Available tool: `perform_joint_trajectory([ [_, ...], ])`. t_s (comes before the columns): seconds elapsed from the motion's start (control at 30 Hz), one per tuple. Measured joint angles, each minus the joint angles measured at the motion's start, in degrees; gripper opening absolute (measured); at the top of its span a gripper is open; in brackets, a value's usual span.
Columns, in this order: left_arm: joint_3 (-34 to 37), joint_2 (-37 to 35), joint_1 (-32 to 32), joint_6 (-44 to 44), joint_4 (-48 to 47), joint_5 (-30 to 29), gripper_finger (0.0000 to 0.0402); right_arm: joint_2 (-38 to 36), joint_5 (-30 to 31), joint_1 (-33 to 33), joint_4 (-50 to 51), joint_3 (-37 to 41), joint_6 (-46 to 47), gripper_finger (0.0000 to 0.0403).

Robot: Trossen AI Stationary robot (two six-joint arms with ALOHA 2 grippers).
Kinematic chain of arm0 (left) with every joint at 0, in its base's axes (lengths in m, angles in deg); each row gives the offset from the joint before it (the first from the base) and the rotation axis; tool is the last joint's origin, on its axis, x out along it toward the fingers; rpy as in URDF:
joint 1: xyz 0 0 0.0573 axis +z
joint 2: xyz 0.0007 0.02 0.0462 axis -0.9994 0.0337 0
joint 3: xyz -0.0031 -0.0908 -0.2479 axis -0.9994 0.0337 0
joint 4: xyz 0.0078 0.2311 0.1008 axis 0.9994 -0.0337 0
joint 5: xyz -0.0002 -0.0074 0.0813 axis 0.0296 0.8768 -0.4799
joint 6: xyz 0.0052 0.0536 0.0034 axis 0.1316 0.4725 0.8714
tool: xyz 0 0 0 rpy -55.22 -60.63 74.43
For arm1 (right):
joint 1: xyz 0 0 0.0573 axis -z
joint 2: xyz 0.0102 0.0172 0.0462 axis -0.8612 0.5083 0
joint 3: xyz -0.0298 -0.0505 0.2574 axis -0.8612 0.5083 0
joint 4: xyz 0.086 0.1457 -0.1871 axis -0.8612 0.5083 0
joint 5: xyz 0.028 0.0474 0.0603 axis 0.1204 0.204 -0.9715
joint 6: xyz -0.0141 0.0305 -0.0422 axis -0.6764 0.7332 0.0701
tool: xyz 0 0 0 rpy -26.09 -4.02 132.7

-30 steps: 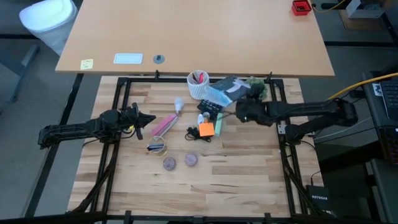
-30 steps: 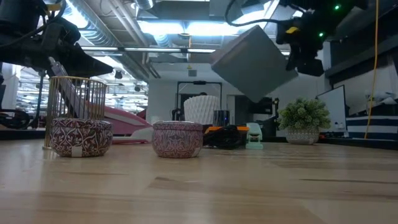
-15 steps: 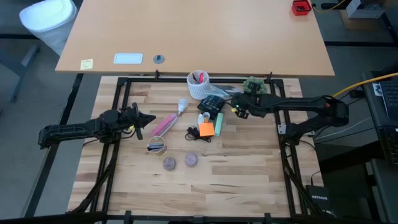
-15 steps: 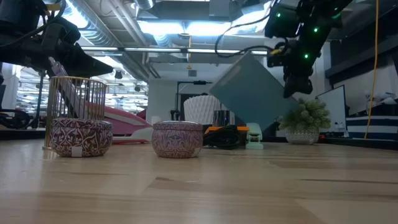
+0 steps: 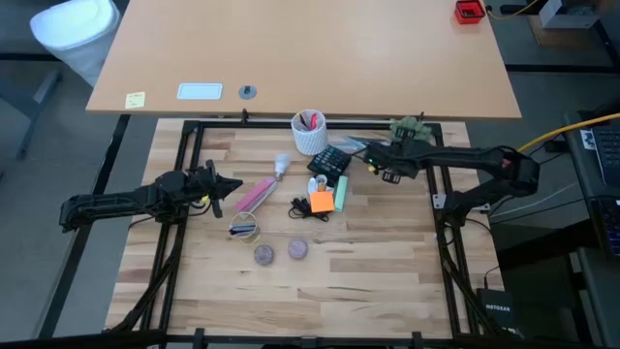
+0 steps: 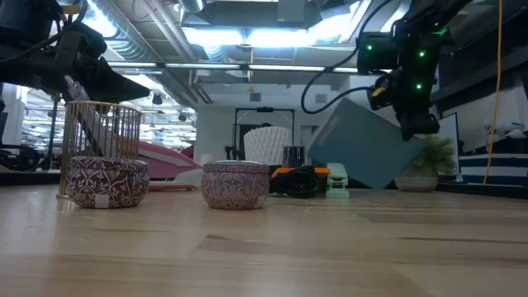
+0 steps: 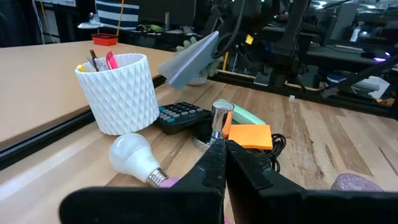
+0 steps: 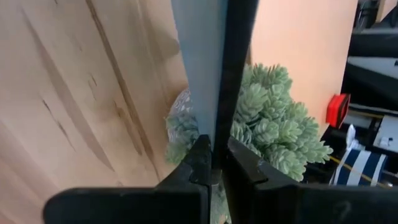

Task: Screw lightbulb
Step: Move the black book to the top right of the table

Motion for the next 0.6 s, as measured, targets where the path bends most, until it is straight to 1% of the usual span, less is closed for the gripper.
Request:
perform_joint_trajectory([
  [0.17, 0.0, 0.0, 0.0, 0.0, 0.0, 0.0, 0.0001, 0.0, -0.5, 2.8, 0.0, 0.0, 0.4, 0.0021],
  [0.33, 0.0, 0.0, 0.0, 0.0, 0.0, 0.0, 0.0001, 0.0, -6.0, 3.3, -0.1, 0.0, 0.4, 0.0028],
  [0.5, 0.0, 0.0, 0.0, 0.0, 0.0, 0.0, 0.0001, 0.0, -12.5, 3.3, -0.4, 0.0, 0.4, 0.0067],
  [0.6, 0.0, 0.0, 0.0, 0.0, 0.0, 0.0, 0.0001, 0.0, -14.1, 3.3, -0.4, 0.1, 0.4, 0.0093],
])
